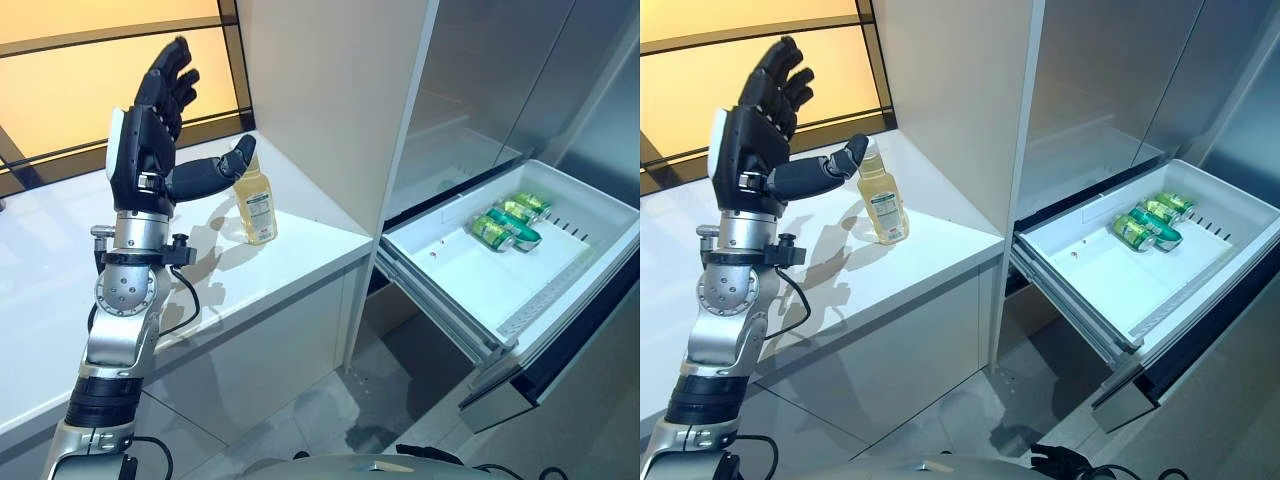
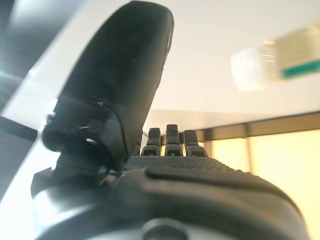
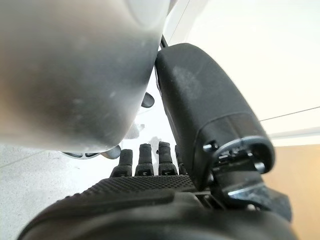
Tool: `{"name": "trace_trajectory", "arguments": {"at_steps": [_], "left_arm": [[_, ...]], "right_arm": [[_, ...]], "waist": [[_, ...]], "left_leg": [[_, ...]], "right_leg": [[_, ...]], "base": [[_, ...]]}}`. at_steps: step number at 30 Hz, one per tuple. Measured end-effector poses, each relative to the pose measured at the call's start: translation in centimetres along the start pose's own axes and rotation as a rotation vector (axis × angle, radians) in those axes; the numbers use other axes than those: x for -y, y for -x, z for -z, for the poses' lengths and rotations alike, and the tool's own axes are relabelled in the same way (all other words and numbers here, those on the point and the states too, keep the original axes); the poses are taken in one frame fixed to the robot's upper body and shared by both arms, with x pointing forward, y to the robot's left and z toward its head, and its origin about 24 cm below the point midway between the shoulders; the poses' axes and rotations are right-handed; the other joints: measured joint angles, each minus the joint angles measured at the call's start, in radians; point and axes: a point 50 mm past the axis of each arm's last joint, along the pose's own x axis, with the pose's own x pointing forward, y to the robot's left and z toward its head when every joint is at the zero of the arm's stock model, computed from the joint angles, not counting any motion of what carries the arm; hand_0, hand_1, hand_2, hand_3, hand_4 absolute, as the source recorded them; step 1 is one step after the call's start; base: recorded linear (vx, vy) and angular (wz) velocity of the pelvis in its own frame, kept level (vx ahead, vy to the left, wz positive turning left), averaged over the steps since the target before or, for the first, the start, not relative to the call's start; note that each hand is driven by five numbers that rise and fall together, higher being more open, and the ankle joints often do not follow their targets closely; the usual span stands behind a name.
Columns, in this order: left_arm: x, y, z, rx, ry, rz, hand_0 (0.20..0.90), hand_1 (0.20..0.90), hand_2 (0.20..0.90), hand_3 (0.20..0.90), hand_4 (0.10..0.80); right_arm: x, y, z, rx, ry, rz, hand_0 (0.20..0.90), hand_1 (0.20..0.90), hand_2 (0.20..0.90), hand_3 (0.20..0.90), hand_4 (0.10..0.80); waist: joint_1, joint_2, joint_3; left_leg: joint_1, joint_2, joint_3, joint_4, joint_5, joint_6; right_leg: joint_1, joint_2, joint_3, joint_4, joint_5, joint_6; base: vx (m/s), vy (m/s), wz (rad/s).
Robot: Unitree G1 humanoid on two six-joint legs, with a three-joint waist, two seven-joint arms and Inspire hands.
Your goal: Put drinks into fridge and close the fridge
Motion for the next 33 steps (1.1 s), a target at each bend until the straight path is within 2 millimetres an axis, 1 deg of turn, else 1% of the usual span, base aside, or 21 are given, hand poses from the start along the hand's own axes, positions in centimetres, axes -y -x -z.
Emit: {"name": "trace_trajectory", "arguments": {"at_steps": [4, 9, 15, 20, 27, 33], "left_arm": [[-0.1, 0.2, 1.5, -0.094, 0.026, -0.011, 0.9, 0.9, 0.9, 0.9, 0.8], [-0.3, 0.5, 2.7, -0.174, 0.097, -0.033, 0.9, 0.9, 0.9, 0.9, 0.8], [0.1, 1.0, 4.3, -0.273, 0.162, -0.028, 0.9, 0.9, 0.9, 0.9, 0.8], [0.2, 1.2, 4.8, -0.306, 0.16, -0.025, 0.9, 0.9, 0.9, 0.9, 0.8], [-0.3, 1.9, 6.3, -0.372, 0.148, -0.044, 0.9, 0.9, 0.9, 0.9, 0.8], [-0.5, 2.0, 6.7, -0.39, 0.139, -0.057, 0.9, 0.9, 0.9, 0.9, 0.8]], "right_arm": [[0.0, 0.0, -0.2, -0.002, 0.011, -0.002, 0.9, 0.9, 0.9, 0.9, 0.8], [0.0, -0.1, -0.8, 0.002, 0.036, -0.007, 0.9, 0.9, 0.9, 0.9, 0.8], [-0.2, -0.2, -1.4, 0.008, 0.059, -0.013, 0.9, 0.9, 0.9, 0.9, 0.8], [-0.3, -0.3, -1.7, 0.01, 0.078, -0.019, 0.9, 0.9, 0.9, 0.9, 0.8], [-0.4, -0.3, -2.0, 0.009, 0.082, -0.025, 0.9, 0.9, 0.9, 0.9, 0.8], [-0.4, -0.3, -2.1, 0.007, 0.091, -0.034, 0.9, 0.9, 0.9, 0.9, 0.8]], "waist": [[-0.005, 0.001, 0.002], [-0.015, -0.002, 0.016], [-0.034, -0.006, 0.022], [-0.044, -0.008, 0.026], [-0.058, -0.008, 0.026], [-0.06, -0.008, 0.026]], "left_leg": [[0.001, 0.0, 0.003, 0.0, -0.001, 0.0], [0.01, 0.0, 0.011, 0.0, -0.003, 0.002], [0.016, 0.001, 0.02, 0.0, -0.007, 0.004], [0.025, 0.001, 0.035, 0.0, -0.009, 0.006], [0.029, 0.003, 0.042, 0.0, -0.011, 0.005], [0.036, 0.005, 0.057, 0.0, -0.015, 0.006]], "right_leg": [[0.0, 0.0, 0.002, 0.0, 0.0, 0.0], [0.007, -0.001, 0.011, 0.0, 0.0, 0.0], [0.011, -0.002, 0.017, 0.0, -0.001, 0.001], [0.012, -0.002, 0.035, 0.0, -0.001, 0.001], [0.012, -0.001, 0.042, 0.0, -0.001, 0.001], [0.013, -0.001, 0.06, 0.0, -0.001, 0.001]], "base": [[0.011, 0.014, -0.01], [0.024, 0.028, -0.05], [0.008, 0.01, -0.02], [0.007, 0.017, -0.09], [0.004, 0.007, -0.03], [0.004, 0.013, -0.07]]}}
